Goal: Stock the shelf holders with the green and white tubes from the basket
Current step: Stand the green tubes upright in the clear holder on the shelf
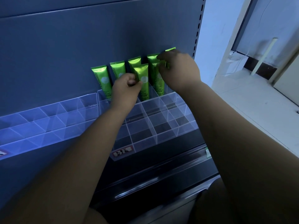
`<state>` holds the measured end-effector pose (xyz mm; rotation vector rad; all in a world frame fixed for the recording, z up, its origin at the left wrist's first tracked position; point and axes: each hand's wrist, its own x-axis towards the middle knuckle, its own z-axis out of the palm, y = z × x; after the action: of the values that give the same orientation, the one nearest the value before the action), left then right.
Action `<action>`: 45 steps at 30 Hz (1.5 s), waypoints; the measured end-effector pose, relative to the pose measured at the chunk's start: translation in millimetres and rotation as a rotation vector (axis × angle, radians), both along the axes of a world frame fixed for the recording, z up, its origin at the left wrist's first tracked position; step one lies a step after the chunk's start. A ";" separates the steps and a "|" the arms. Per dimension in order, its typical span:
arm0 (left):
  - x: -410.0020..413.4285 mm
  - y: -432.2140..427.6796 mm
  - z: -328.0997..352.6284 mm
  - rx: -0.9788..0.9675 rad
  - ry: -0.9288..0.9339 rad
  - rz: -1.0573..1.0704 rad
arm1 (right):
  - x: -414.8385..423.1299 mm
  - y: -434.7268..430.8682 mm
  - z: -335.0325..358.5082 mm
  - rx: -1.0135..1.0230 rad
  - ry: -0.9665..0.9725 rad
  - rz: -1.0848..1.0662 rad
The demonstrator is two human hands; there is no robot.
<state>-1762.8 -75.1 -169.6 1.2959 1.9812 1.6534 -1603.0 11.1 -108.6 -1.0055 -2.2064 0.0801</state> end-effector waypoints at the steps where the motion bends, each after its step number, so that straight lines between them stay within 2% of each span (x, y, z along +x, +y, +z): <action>1: 0.7 -0.8 0.5 -0.002 0.004 -0.001 | -0.1 0.1 0.2 0.015 -0.003 -0.013; 7: 8.5 -9.4 12.7 -0.052 -0.038 0.046 | -4.5 -13.4 11.7 0.082 0.056 -0.122; 9: 15.1 -22.9 24.4 -0.074 0.056 0.095 | -5.3 -26.0 13.9 0.109 0.053 -0.184; 11: 22.9 -44.1 34.3 -0.080 0.248 0.163 | -5.6 -44.0 11.5 0.162 0.073 -0.196; 14: 31.0 -77.5 42.5 -0.101 0.445 0.235 | -8.5 -77.1 7.3 0.210 0.109 -0.080; 20: 23.9 -117.2 56.5 -0.221 0.611 0.332 | -33.3 -138.1 8.6 0.095 0.061 0.196; 25: 8.8 -197.0 45.6 -0.221 0.565 0.414 | -61.9 -192.3 7.3 -0.001 0.050 0.314; 29: -4.0 -310.3 46.2 -0.439 0.647 0.652 | -92.8 -259.5 3.8 -0.036 0.004 0.463; 35: 5.7 -501.0 51.2 -0.693 0.663 0.962 | -123.3 -421.4 -3.7 -0.125 -0.046 0.850; 41: 34.2 -653.8 24.0 -0.907 0.490 1.205 | -138.7 -589.9 -24.2 -0.201 -0.087 1.133; 45: 51.7 -714.2 -16.3 -1.020 0.292 1.278 | -150.4 -651.6 -69.5 -0.255 -0.362 1.289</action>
<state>-1711.2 -789.3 -185.9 -0.2402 3.3675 0.3032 -1753.5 -640.5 -178.1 0.4811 -2.8601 0.8093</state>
